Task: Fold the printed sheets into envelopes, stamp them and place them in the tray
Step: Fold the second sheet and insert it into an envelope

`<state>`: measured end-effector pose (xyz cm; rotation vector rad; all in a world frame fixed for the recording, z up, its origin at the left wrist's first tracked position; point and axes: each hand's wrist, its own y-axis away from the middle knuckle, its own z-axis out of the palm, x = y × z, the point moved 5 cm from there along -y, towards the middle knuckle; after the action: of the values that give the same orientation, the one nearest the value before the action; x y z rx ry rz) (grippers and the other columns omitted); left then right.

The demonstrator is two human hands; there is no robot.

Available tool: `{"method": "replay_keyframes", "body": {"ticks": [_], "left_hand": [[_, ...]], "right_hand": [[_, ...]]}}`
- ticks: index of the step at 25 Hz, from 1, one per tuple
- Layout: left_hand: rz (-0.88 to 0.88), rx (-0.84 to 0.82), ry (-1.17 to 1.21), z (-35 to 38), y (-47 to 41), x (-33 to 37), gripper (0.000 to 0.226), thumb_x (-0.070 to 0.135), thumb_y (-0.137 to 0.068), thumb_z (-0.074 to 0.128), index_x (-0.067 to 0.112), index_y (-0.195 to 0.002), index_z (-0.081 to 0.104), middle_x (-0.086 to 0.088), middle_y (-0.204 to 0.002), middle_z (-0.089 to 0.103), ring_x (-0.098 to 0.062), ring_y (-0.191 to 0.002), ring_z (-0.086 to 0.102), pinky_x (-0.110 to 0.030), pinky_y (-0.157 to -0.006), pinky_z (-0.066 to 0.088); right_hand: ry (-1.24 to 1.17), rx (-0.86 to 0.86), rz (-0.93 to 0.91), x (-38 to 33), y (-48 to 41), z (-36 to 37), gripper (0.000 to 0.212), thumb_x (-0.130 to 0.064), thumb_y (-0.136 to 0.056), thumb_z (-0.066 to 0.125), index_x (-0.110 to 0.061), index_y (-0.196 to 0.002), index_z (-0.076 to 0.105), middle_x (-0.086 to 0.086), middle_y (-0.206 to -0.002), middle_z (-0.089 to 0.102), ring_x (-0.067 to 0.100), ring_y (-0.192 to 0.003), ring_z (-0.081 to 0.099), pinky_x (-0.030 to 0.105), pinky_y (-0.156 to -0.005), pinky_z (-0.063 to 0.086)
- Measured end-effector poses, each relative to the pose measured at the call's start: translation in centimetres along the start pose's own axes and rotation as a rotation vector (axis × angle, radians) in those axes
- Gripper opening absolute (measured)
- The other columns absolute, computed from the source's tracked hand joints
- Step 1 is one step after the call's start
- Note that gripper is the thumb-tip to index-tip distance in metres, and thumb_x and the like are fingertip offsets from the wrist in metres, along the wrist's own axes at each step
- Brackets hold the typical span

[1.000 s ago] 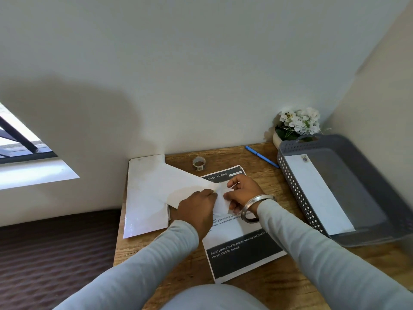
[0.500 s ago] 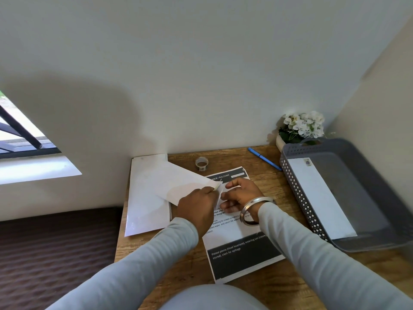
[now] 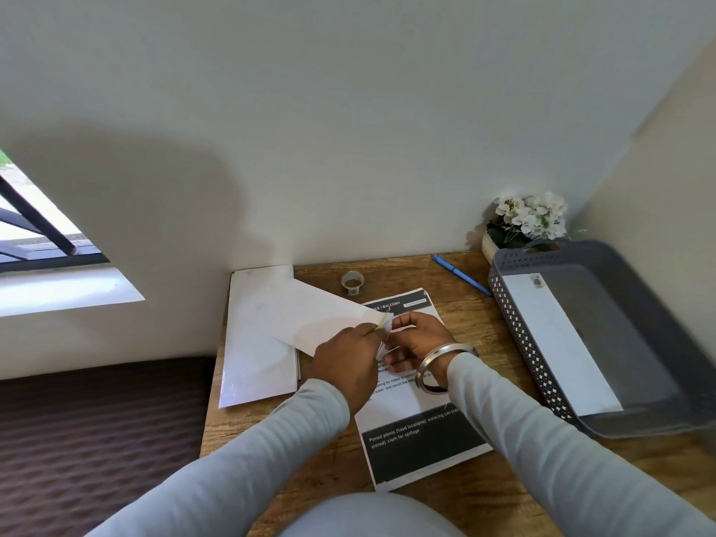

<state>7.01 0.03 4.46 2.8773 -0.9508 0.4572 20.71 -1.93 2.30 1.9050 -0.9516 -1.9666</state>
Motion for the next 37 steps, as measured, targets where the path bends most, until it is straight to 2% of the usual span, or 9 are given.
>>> {"method": "replay_keyframes", "body": {"ticks": [4, 9, 12, 15, 20, 24, 28, 32, 37], "left_hand": [[0.021, 0.003, 0.064, 0.3, 0.2, 0.3, 0.060, 0.031, -0.101, 0.053, 0.034, -0.154, 0.025, 0.001, -0.142, 0.055, -0.023, -0.123, 0.056, -0.039, -0.101, 0.050], [-0.057, -0.001, 0.173, -0.5, 0.3, 0.9, 0.078, 0.029, -0.101, 0.054, 0.037, -0.157, 0.000, -0.001, -0.139, 0.057, -0.023, -0.117, 0.060, -0.037, -0.099, 0.049], [-0.065, 0.014, 0.202, -0.9, 0.4, 1.0, 0.081, 0.026, -0.099, 0.057, 0.036, -0.157, 0.001, -0.002, -0.131, 0.062, -0.022, -0.110, 0.063, -0.036, -0.096, 0.052], [-0.081, 0.029, 0.220, -1.0, 0.3, 0.8, 0.075, 0.032, -0.100, 0.054, 0.036, -0.157, 0.005, 0.001, -0.125, 0.065, -0.021, -0.104, 0.064, -0.036, -0.092, 0.054], [-0.105, 0.031, 0.216, -0.8, 0.2, 0.1, 0.074, 0.030, -0.100, 0.055, 0.037, -0.156, 0.007, 0.002, -0.116, 0.066, -0.018, -0.098, 0.064, -0.034, -0.091, 0.055], [-0.075, 0.033, 0.181, -1.0, 0.4, 0.8, 0.072, 0.029, -0.100, 0.054, 0.034, -0.157, 0.009, 0.002, -0.125, 0.064, -0.018, -0.105, 0.063, -0.034, -0.093, 0.052], [-0.097, 0.021, 0.119, -1.0, 0.4, 0.6, 0.068, 0.035, -0.101, 0.051, 0.032, -0.156, 0.011, -0.001, -0.137, 0.059, -0.024, -0.114, 0.062, -0.038, -0.097, 0.052], [-0.095, 0.026, 0.110, -1.2, 0.3, 0.8, 0.067, 0.036, -0.101, 0.051, 0.032, -0.156, 0.013, -0.002, -0.137, 0.060, -0.025, -0.114, 0.063, -0.038, -0.096, 0.052], [-0.080, 0.052, 0.134, -1.4, 0.5, 1.0, 0.069, 0.033, -0.100, 0.054, 0.031, -0.155, 0.013, -0.002, -0.137, 0.060, -0.025, -0.114, 0.063, -0.039, -0.097, 0.052]], "right_hand": [[0.027, -0.014, 0.016, 0.3, 0.0, 0.6, 0.021, -0.004, -0.090, 0.068, -0.010, -0.109, 0.067, 0.019, -0.089, 0.076, 0.033, -0.074, 0.076, 0.043, -0.068, 0.063], [0.045, 0.023, -0.001, 0.3, -0.1, 0.7, 0.016, 0.001, -0.090, 0.065, -0.007, -0.103, 0.069, 0.016, -0.085, 0.075, 0.027, -0.066, 0.075, 0.042, -0.066, 0.063], [0.020, 0.058, -0.016, 0.3, -0.1, 0.7, 0.017, 0.003, -0.089, 0.064, -0.009, -0.099, 0.071, 0.015, -0.082, 0.075, 0.024, -0.060, 0.072, 0.038, -0.061, 0.061], [0.015, 0.066, -0.014, 0.3, 0.1, 0.7, 0.017, 0.001, -0.088, 0.066, -0.008, -0.100, 0.070, 0.016, -0.084, 0.075, 0.027, -0.063, 0.072, 0.043, -0.066, 0.063], [0.066, -0.060, 0.017, 0.5, 0.9, 0.7, 0.029, -0.002, -0.082, 0.073, -0.012, -0.108, 0.065, 0.016, -0.087, 0.076, 0.031, -0.073, 0.075, 0.039, -0.065, 0.061], [0.133, -0.051, -0.013, 0.5, 0.7, 0.7, 0.014, 0.000, -0.088, 0.065, -0.005, -0.101, 0.067, 0.012, -0.079, 0.075, 0.027, -0.068, 0.075, 0.039, -0.066, 0.062], [0.129, 0.011, -0.002, 0.8, 0.2, 0.6, 0.012, 0.000, -0.091, 0.064, -0.006, -0.100, 0.070, 0.015, -0.085, 0.075, 0.027, -0.068, 0.075, 0.040, -0.068, 0.063], [0.111, 0.047, 0.000, 0.9, 0.2, 0.8, 0.006, -0.002, -0.090, 0.066, -0.006, -0.092, 0.070, 0.014, -0.076, 0.073, 0.023, -0.057, 0.072, 0.033, -0.057, 0.060], [0.171, 0.075, -0.040, 0.9, -0.1, 0.8, 0.005, -0.006, -0.090, 0.067, -0.007, -0.088, 0.072, 0.017, -0.080, 0.074, 0.027, -0.062, 0.070, 0.037, -0.062, 0.062]]}}
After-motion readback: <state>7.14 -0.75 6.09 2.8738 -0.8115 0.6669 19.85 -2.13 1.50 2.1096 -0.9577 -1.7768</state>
